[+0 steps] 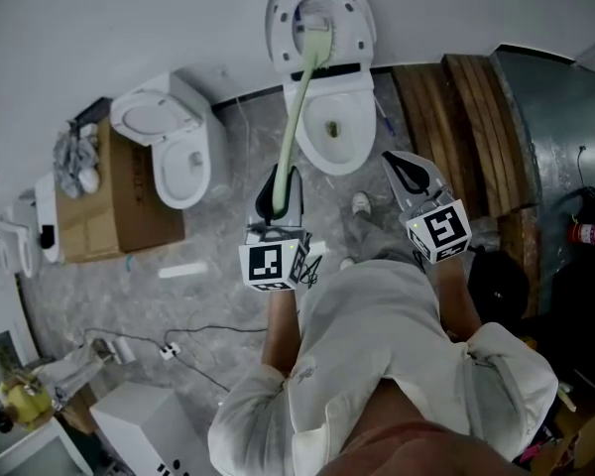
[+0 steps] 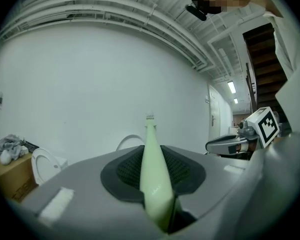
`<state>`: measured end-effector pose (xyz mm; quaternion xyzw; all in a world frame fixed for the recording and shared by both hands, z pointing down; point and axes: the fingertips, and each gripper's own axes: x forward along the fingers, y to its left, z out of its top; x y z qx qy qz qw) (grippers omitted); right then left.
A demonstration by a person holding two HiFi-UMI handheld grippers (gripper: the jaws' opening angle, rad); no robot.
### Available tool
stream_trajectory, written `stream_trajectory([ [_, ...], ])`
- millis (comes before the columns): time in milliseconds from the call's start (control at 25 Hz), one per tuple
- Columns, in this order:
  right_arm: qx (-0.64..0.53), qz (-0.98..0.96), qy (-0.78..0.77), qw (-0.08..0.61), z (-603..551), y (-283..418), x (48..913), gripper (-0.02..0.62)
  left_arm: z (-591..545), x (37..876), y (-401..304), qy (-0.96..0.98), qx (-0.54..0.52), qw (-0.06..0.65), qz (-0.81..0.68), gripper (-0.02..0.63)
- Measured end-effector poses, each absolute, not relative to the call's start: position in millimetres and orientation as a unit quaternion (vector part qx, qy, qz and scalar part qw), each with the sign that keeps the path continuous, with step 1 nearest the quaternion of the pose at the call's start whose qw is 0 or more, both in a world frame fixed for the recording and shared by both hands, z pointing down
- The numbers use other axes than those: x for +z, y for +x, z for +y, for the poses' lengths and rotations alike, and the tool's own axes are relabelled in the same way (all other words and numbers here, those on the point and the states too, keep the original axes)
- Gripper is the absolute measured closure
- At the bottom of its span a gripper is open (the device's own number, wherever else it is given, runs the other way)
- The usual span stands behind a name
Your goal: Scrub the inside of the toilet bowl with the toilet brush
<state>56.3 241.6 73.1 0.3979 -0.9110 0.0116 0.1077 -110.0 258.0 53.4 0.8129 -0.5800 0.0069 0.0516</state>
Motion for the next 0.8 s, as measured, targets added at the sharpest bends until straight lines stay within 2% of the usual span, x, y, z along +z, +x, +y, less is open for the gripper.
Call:
stream_trajectory([
  [800, 0.106, -0.928, 0.322, 0.152, 62.9, 76.3, 153.4, 0.592, 101.6, 147.2, -72.0, 0.797, 0.083, 0.126, -0.585, 0.492],
])
